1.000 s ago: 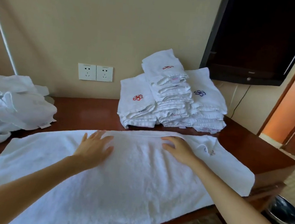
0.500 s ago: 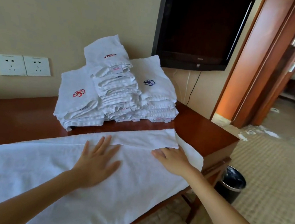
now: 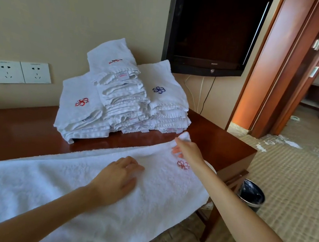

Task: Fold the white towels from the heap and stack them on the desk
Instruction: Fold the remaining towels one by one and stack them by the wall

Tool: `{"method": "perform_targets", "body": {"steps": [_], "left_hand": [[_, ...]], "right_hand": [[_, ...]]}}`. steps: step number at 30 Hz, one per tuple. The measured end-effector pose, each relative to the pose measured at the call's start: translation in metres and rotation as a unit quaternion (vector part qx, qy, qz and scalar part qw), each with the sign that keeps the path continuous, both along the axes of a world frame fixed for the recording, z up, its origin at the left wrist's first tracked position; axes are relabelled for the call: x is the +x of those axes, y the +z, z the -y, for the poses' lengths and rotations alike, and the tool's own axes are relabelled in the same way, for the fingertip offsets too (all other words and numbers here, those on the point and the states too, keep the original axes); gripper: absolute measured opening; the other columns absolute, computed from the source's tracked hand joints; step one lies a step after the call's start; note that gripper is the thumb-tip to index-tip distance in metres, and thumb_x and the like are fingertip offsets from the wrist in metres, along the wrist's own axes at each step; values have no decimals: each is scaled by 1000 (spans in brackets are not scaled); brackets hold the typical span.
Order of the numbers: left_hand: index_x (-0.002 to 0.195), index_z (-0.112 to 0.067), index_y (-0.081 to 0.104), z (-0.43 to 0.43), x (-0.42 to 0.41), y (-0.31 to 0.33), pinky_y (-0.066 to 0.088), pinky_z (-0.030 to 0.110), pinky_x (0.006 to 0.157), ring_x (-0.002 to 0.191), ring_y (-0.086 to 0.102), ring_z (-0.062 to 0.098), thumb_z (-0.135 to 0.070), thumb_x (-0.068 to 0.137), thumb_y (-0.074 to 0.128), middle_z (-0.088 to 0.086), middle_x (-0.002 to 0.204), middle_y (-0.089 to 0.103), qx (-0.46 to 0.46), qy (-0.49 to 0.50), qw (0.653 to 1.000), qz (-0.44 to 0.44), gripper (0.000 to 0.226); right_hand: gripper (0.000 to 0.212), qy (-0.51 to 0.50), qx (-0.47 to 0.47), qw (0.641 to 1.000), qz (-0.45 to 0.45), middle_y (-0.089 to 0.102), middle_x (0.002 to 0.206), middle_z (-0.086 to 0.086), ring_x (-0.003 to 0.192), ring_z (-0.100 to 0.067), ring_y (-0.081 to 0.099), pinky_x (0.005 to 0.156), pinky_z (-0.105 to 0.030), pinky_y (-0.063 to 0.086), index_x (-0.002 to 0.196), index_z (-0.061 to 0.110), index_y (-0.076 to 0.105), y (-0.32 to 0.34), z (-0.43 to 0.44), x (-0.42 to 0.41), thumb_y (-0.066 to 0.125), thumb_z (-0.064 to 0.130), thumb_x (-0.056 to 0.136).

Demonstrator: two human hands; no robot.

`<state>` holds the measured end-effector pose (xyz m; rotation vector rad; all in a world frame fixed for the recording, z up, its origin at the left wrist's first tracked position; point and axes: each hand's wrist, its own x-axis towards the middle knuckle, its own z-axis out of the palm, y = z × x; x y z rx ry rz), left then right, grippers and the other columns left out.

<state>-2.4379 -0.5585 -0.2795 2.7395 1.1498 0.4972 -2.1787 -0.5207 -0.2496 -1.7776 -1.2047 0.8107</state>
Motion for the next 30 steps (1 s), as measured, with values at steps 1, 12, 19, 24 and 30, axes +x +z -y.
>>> {"method": "perform_targets", "body": {"steps": [1,12,19,24,30], "left_hand": [[141,-30,43,-6,3,1,29,18,104,129,41,11,-55,83,18,-7,144,39,-23,11,1000,2,68],[137,-19,52,-56,7,19,38,28,102,123,51,18,-34,97,54,-2,134,55,-254,187,901,298,43],[118,-3,43,-68,-22,36,56,31,46,68,68,29,-18,99,49,16,95,64,-520,289,497,631,25],[121,-5,53,-76,-42,23,50,26,50,65,63,20,-4,94,54,14,108,62,-265,374,766,451,27],[119,-17,58,-86,-75,20,54,32,68,81,65,23,-14,89,60,1,114,62,-180,365,893,190,30]], "right_hand": [[27,-20,-26,998,-46,72,82,2,67,-11,64,60,-24,50,99,13,68,3,-8,-2,52,35,93],[16,-22,-50,909,-414,69,103,-10,93,-27,65,80,-33,52,87,9,59,15,-45,-1,50,22,88],[36,-32,-84,886,-456,69,109,-17,85,-30,69,67,-38,55,99,10,47,8,-48,18,60,42,90],[38,-36,-54,982,-177,64,87,-7,61,-20,65,49,-25,53,122,6,53,8,-64,2,66,23,90],[22,-27,-53,995,-79,63,67,-3,45,-9,48,43,-19,39,99,14,59,11,-81,-9,68,31,88]]}}
